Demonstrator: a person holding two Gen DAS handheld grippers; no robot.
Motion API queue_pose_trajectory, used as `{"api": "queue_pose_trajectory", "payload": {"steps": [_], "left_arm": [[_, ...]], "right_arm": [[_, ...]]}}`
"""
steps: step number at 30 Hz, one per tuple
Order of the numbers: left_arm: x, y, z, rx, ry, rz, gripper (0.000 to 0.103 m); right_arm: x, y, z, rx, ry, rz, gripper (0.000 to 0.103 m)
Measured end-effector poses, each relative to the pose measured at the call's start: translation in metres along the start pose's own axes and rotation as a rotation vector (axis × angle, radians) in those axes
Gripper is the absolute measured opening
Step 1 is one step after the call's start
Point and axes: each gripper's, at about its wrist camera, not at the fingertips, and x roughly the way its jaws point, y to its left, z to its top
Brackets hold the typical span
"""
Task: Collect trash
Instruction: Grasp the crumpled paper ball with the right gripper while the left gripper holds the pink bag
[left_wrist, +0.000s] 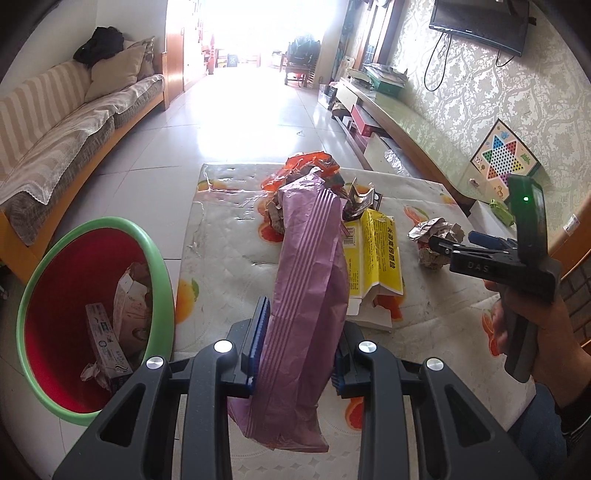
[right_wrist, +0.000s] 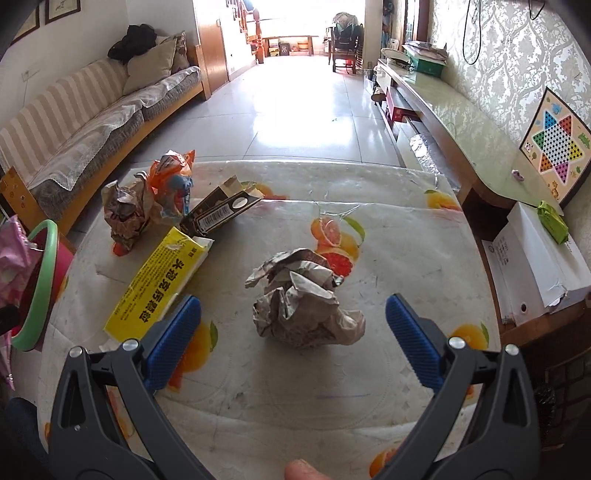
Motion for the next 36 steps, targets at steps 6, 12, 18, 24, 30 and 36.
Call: {"api": "queue_pose_trajectory", "payload": {"steps": [6, 12, 18, 24, 30, 36], "left_arm": [[0.001, 0.007, -0.005, -0.018, 0.01, -0.01, 0.026], [0.001, 0.005, -0.006, -0.005, 0.008, -0.001, 0.026], [-0.006, 0.002, -0.008, 0.004, -0.005, -0.009, 0.026], [-0.019, 0.003, -0.005, -0.002, -0.036, -0.002, 0.026], [-0.033, 0.011, 0.0, -0.025, -0.076, 0.013, 0.026], [-0.047, 0.027, 0.0, -0.044, -0.104, 0.038, 0.026]], "right_arm": [[0.034, -0.002, 0.002, 0.005, 0.046, -0.028, 0.098], [0.053, -0.002, 0.001, -0.001, 0.089, -0.054, 0.066], [0.044, 0.002, -0.003, -0.01, 0.078, -0.034, 0.046], [0.003, 0.004, -0.006, -0.02, 0.027, -0.027, 0.045], [-0.056, 0.012, -0.013, -0.023, -0.038, -0.014, 0.045], [-0.092, 0.024, -0.019, -0.024, -0.07, -0.001, 0.045]]}}
